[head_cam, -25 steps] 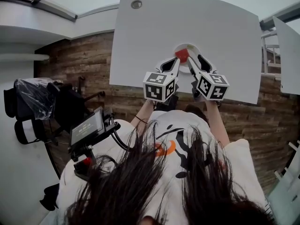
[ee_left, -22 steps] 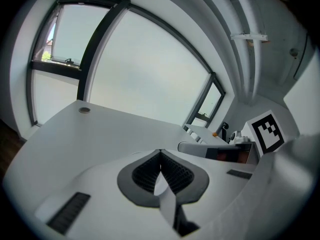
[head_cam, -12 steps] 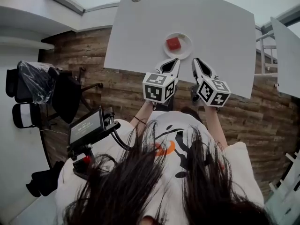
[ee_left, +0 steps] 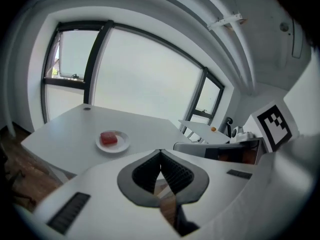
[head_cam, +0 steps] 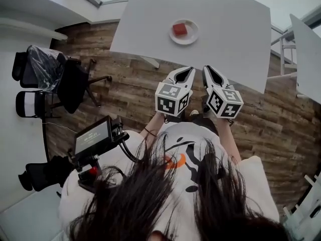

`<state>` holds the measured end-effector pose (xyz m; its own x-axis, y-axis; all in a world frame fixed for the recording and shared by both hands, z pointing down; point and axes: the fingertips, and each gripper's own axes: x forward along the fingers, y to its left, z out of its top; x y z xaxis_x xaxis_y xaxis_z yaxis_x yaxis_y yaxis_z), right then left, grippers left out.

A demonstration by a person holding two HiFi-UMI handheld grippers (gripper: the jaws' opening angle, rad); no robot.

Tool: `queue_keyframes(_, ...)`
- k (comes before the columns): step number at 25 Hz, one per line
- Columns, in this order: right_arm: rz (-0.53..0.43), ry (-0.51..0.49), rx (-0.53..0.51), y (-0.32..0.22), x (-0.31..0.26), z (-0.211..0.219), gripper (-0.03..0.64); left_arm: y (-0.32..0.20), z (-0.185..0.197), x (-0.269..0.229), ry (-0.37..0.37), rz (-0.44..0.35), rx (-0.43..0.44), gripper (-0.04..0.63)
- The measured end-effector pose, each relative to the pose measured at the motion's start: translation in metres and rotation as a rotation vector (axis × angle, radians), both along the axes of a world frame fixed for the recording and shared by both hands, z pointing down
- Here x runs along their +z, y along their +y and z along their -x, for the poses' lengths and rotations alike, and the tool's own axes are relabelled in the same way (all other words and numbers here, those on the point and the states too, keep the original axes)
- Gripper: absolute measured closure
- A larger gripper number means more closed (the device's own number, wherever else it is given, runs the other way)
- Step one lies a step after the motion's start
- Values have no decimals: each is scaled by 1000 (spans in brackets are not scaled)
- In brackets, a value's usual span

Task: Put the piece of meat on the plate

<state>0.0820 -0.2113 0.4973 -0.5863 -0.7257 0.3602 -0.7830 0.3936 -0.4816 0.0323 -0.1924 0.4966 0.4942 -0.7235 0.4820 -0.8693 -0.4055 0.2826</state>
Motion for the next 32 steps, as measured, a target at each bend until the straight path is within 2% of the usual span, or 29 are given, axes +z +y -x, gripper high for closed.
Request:
queue_keyframes(3,15,-25,-11,16,2,-5,574,22,-5,9,39,53,-27,589)
queue_keyframes(9,43,-11,-20,52,20,-14,574,67,-2,13,-68,55,-44,589)
queue_keyframes(15,42,-23,-41,80,19,-3,574,95,13,7,-35,57,-97,589)
queue_keyframes(20,-20,-15,-42,139,-9,28,574,163,45,-15,-20,0,-102,589)
queue_keyframes(29,-15,-8,-59,140,-4,32,574,170,52,-1,-5,20,-127,589)
queue_keyframes(32,-30,3,-56,183,-13,53,574,212,74,-6,8,8,-128,589)
